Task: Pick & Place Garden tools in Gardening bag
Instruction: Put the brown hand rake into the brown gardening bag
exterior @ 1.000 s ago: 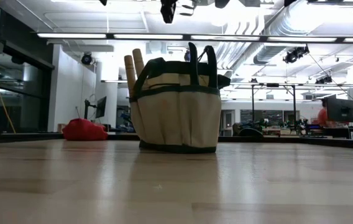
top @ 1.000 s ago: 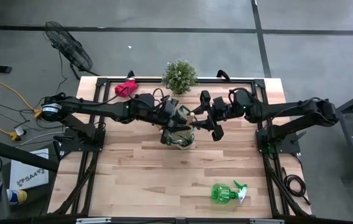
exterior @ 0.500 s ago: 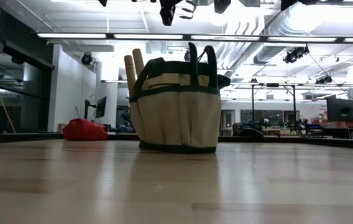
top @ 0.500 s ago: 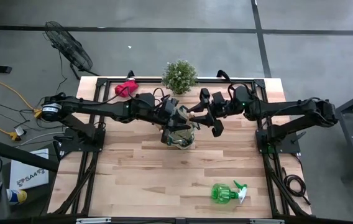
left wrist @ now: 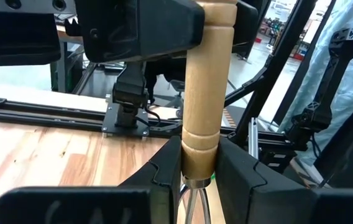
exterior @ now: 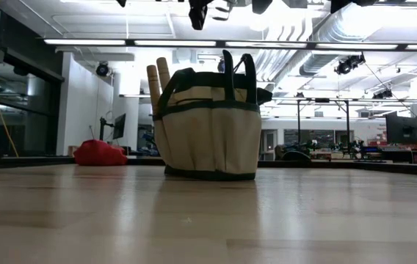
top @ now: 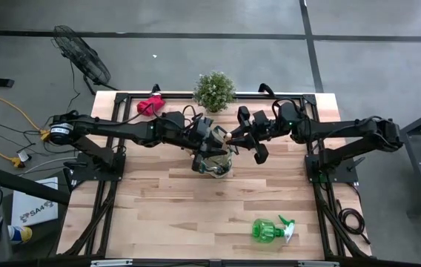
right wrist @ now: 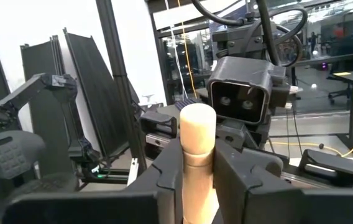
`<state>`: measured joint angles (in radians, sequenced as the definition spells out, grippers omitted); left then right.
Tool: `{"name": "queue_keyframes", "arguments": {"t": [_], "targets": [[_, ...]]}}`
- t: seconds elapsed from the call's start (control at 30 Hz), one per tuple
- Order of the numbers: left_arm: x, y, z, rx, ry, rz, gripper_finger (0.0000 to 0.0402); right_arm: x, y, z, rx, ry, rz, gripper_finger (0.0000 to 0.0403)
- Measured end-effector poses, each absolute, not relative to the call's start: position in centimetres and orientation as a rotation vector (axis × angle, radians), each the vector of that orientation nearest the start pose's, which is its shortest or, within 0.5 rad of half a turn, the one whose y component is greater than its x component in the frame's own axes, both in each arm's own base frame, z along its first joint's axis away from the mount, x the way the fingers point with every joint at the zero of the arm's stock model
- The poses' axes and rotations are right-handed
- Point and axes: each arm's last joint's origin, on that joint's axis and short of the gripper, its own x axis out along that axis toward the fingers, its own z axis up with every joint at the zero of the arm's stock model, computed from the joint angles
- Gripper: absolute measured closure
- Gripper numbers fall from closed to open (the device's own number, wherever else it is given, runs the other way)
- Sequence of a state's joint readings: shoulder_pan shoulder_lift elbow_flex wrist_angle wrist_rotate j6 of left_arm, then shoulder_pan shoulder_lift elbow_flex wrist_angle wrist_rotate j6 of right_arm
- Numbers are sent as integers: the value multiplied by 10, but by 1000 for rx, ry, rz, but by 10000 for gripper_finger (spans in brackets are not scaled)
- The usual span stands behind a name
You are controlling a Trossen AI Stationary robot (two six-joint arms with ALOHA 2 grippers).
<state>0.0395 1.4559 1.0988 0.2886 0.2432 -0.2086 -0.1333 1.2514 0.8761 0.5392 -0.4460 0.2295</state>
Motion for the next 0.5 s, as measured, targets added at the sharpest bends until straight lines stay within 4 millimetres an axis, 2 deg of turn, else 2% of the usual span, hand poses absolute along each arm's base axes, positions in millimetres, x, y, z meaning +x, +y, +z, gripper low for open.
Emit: {"name": "queue_keyframes", "arguments": {"t": [0.07,0.3,0.5], "targets": [[336,6,330,-222,89,-196,334,279,-25,336,181,-123,329,344],[336,6,330,-221,89,-195,334,278,-25,338,187,-141,332,261],[336,6,330,-223,89,-195,334,278,-25,339,184,-157,316,258]]}}
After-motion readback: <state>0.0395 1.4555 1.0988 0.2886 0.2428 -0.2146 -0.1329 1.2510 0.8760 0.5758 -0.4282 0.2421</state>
